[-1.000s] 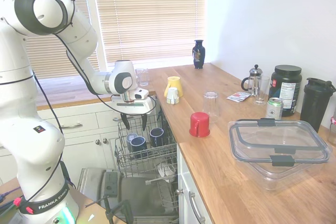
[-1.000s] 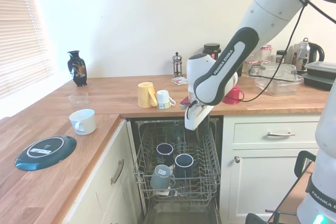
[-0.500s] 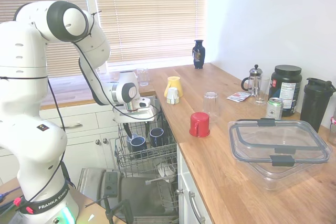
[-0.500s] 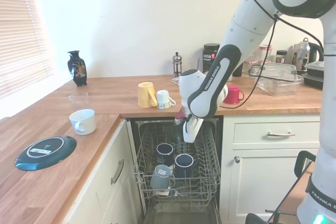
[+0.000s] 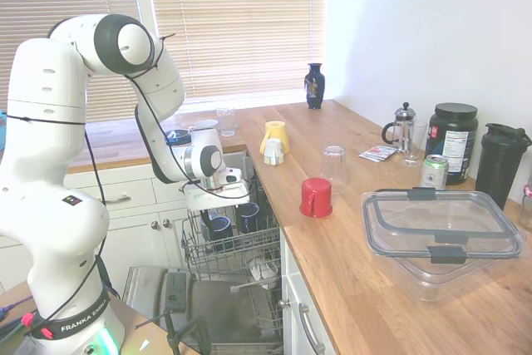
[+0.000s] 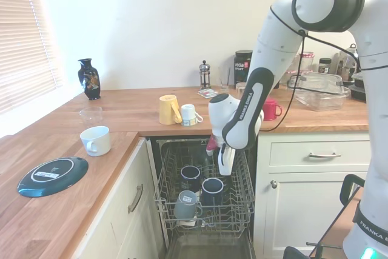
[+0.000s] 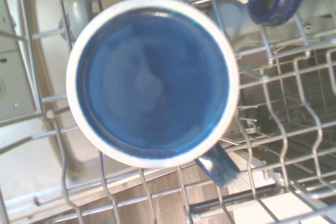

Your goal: Unload a mug from dishwasher

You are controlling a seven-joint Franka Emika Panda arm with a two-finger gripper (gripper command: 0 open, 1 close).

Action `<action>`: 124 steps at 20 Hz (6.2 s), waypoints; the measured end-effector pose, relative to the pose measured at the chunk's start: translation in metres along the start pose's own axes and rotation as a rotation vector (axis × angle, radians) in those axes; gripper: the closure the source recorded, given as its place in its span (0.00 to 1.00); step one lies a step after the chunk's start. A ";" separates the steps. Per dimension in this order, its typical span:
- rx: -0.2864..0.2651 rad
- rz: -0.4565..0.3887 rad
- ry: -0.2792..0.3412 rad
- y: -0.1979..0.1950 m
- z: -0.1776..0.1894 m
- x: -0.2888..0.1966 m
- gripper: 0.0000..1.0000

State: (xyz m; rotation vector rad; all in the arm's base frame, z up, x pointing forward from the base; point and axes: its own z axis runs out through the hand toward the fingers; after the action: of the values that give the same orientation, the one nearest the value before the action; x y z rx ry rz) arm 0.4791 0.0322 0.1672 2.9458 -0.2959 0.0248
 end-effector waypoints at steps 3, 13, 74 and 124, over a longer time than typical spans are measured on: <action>-0.004 -0.043 0.000 -0.015 0.003 -0.001 0.00; -0.068 -0.202 -0.023 -0.030 0.039 0.001 0.00; -0.078 -0.310 -0.055 -0.046 0.060 0.031 1.00; 0.069 0.341 0.076 0.080 -0.220 0.125 1.00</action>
State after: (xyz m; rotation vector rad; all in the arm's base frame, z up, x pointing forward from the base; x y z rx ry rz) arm 0.5861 -0.0299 0.4022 2.9137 -0.7958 0.1952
